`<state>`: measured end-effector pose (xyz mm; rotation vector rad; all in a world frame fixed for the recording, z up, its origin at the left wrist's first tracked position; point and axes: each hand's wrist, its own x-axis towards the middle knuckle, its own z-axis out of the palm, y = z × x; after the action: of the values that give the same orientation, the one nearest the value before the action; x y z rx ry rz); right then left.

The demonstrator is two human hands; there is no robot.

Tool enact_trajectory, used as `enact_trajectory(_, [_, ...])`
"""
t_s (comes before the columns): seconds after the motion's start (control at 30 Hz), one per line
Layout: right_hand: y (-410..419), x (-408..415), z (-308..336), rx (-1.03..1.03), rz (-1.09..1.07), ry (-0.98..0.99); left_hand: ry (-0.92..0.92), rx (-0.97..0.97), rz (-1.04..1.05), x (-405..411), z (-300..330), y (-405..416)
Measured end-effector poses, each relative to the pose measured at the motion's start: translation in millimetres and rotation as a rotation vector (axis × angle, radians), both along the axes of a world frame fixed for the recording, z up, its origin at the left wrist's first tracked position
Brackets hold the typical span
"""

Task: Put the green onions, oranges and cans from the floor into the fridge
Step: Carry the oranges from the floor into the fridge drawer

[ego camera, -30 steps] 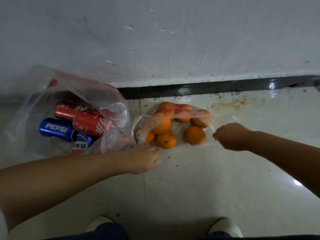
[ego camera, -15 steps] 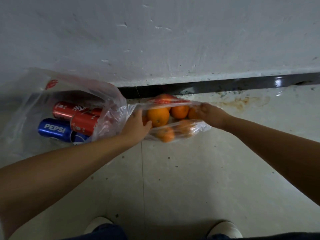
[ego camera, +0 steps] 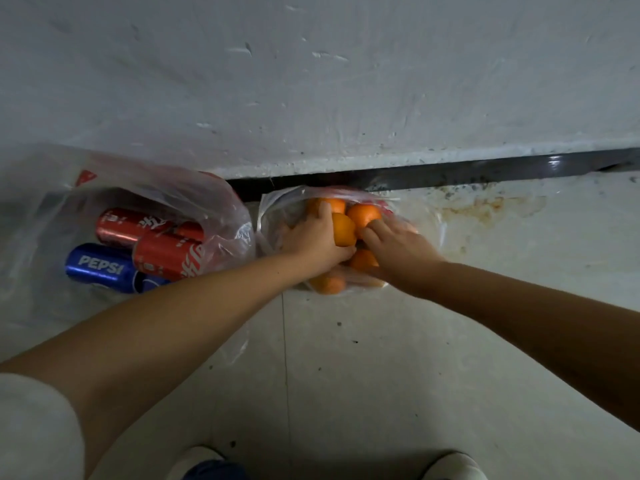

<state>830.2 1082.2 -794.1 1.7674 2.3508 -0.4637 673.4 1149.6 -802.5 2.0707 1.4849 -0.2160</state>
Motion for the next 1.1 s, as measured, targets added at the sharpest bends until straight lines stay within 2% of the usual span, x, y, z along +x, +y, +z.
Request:
enact_trajectory(0.07, [-11, -1, 0, -0.103, -0.013, 0.022, 0.047, -0.017, -0.026, 0, 3, 3])
enact_trajectory(0.13, [-20, 2, -1, -0.212, -0.006, -0.045, 0.07, -0.046, -0.053, -5, 9, 7])
enact_trajectory(0.23, [-20, 0, -4, -0.25, 0.03, -0.157, -0.031, -0.157, -0.079, -17, 14, 9])
enact_trajectory(0.33, [-7, -16, -10, -0.264, 0.036, -0.169, -0.137, -0.254, -0.079, -23, 15, 9])
enact_trajectory(0.43, [5, -32, -19, -0.357, -0.064, -0.167, -0.188, -0.31, -0.012, -28, 17, 6])
enact_trajectory(0.53, [3, -33, -6, -0.348, -0.255, -0.075, -0.188, -0.348, 0.041, -32, 32, -4])
enact_trajectory(0.63, [-5, -21, 45, -0.313, -0.422, 0.062, -0.159, -0.392, 0.072, -34, 71, -11])
enact_trajectory(0.77, [-23, -13, 140, -0.276, -0.558, 0.233, -0.113, -0.45, 0.156, -37, 161, -15])
enact_trajectory(1.1, [-60, -1, 386, -0.194, -0.616, 0.26, -0.063, -0.361, 0.041, 4, 409, -19])
